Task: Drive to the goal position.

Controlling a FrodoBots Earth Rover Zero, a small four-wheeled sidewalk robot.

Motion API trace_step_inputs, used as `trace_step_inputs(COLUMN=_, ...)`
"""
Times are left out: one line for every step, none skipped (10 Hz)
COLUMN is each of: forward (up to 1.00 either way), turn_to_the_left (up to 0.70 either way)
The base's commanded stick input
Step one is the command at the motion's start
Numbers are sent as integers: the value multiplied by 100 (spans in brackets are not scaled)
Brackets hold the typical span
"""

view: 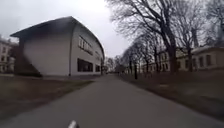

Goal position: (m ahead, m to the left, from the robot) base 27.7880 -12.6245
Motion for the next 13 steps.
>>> trace_step_inputs(forward=100, turn_to_the_left=1)
trace_step_inputs(forward=100, turn_to_the_left=1)
trace_step_inputs(forward=100, turn_to_the_left=1)
trace_step_inputs(forward=100, turn_to_the_left=1)
trace_step_inputs(forward=100, turn_to_the_left=1)
trace_step_inputs(forward=100, turn_to_the_left=1)
trace_step_inputs(forward=100, turn_to_the_left=1)
trace_step_inputs(forward=100, turn_to_the_left=1)
trace_step_inputs(forward=100, turn_to_the_left=1)
trace_step_inputs(forward=100, turn_to_the_left=1)
trace_step_inputs(forward=100, turn_to_the_left=1)
trace_step_inputs(forward=100, turn_to_the_left=1)
trace_step_inputs(forward=100, turn_to_the_left=1)
